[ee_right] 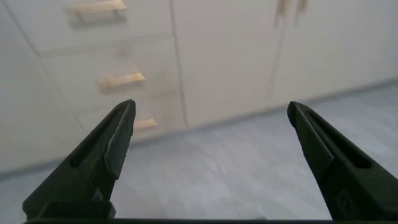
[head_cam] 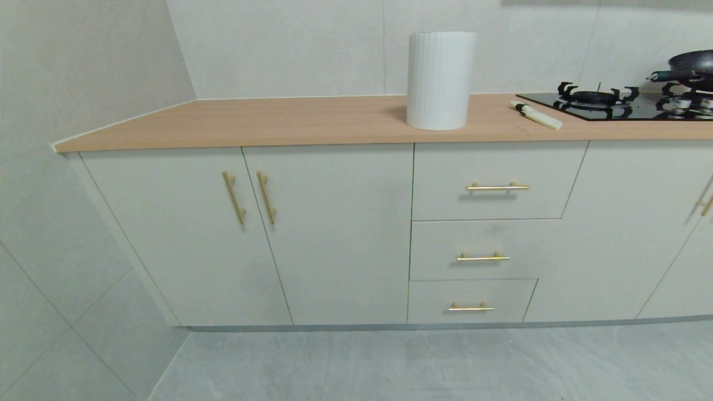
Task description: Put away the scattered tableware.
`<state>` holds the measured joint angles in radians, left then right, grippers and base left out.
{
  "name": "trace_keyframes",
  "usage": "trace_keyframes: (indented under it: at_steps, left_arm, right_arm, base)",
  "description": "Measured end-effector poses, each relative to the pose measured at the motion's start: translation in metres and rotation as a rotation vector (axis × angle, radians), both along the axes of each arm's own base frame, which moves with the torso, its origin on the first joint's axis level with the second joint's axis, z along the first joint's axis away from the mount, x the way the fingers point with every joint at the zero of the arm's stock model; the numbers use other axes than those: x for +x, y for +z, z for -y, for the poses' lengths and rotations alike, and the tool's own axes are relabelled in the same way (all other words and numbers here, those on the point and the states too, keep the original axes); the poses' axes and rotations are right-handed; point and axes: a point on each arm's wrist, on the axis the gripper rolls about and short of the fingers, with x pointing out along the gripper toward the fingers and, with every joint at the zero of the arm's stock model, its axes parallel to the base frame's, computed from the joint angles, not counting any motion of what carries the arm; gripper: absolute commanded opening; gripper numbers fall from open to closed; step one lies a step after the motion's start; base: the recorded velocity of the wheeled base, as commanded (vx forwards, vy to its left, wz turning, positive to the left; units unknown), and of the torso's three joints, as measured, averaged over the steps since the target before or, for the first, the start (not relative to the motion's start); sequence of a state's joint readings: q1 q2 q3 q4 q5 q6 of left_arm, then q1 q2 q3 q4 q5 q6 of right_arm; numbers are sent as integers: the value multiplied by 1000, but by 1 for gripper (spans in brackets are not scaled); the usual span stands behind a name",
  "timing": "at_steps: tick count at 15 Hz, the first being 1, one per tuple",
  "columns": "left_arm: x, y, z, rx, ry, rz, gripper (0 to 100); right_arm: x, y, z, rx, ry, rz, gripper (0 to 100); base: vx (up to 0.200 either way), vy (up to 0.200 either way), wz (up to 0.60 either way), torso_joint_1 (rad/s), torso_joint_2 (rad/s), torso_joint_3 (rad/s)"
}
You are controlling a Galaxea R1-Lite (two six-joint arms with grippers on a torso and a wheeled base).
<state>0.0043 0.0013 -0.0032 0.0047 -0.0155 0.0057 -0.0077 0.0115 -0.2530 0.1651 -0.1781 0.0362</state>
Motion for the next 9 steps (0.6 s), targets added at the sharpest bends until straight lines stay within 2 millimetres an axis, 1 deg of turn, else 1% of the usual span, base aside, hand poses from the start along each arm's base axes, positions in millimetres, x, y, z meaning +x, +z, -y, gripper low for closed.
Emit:
trace_keyframes:
  at_steps: [2, 3, 4, 6, 7, 9]
  left_arm:
    - [0, 0, 0, 0, 0, 0, 100]
    - [0, 0, 0, 0, 0, 0, 100]
    - [0, 0, 0, 0, 0, 0, 100]
    - [0, 0, 0, 4, 0, 0, 100]
    - [0, 0, 0, 3, 0, 0, 100]
    - [0, 0, 0, 2, 0, 0, 100]
  right_arm:
    - [12, -16, -2, -30, 77, 39, 100]
    - [18, -28, -2, -71, 92, 17, 100]
    - [21, -36, -2, -87, 100, -5, 100]
    - [23, -43, -3, -93, 133, -27, 100]
    - [23, -45, -4, -101, 195, -32, 100]
    - [23, -50, -5, -97, 237, -76, 100]
  base:
    - [0, 0, 0, 0, 0, 0]
    - [0, 0, 0, 0, 0, 0]
    - [0, 0, 0, 0, 0, 0]
    - [0, 0, 0, 0, 0, 0]
    - [0, 0, 0, 0, 0, 0]
    - [0, 0, 0, 0, 0, 0]
